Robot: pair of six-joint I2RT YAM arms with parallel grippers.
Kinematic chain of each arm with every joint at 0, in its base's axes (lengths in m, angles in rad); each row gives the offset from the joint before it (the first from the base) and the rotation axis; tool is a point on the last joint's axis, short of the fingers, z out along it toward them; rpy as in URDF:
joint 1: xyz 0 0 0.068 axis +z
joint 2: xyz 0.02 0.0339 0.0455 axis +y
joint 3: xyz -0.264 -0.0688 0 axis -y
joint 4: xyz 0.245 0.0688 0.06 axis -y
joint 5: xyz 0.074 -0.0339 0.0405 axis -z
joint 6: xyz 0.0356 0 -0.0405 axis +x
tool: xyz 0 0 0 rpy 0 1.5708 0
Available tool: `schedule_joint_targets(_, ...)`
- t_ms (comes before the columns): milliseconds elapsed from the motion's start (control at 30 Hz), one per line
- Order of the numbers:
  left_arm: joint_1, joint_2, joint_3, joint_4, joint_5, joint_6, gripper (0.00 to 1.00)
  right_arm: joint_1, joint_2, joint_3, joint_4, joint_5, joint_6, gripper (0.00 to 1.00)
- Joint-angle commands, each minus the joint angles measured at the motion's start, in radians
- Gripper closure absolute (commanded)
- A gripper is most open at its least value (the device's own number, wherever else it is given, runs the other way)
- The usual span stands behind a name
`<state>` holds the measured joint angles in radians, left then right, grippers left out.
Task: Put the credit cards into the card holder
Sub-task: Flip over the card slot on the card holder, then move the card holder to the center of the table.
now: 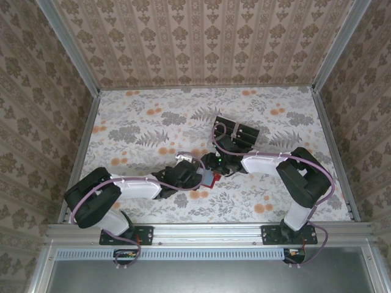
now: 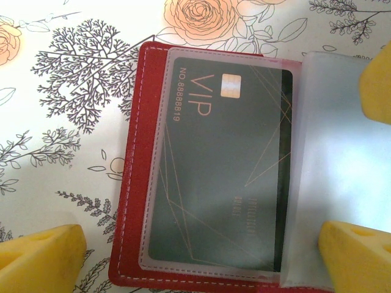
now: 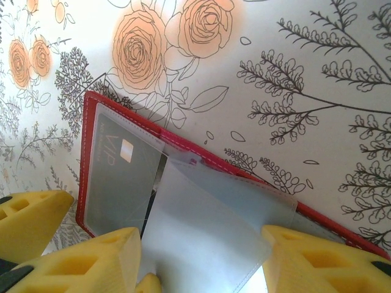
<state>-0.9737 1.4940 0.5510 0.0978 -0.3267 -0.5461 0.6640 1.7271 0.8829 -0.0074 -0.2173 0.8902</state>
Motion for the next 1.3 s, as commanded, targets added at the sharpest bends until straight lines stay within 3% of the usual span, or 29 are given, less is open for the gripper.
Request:
schedule_joint_targets(0, 0.006, -0.016, -0.012, -0.018, -0.012, -0.014, 0.01, 0.012, -0.020, 0.030, -0.037, -0.007, -0.011, 0.46)
schedule_joint_targets(367, 0.005, -0.070, -0.016, -0.038, -0.017, -0.011, 0.00, 0.019, -0.017, 0.046, -0.034, -0.016, -0.010, 0.46)
schedule_joint_targets(667, 0.004, -0.266, -0.051, -0.086, -0.056, -0.023, 0.00, 0.030, 0.007, 0.100, -0.050, -0.027, -0.006, 0.46)
schedule_joint_targets(1000, 0.029, -0.504, -0.116, -0.177, -0.114, -0.070, 0.00, 0.058, 0.146, 0.250, -0.088, -0.030, -0.011, 0.46)
schedule_joint_targets(1267, 0.061, -0.558, -0.148, -0.219, -0.102, -0.090, 0.00, 0.074, 0.250, 0.380, -0.117, -0.057, -0.019, 0.46)
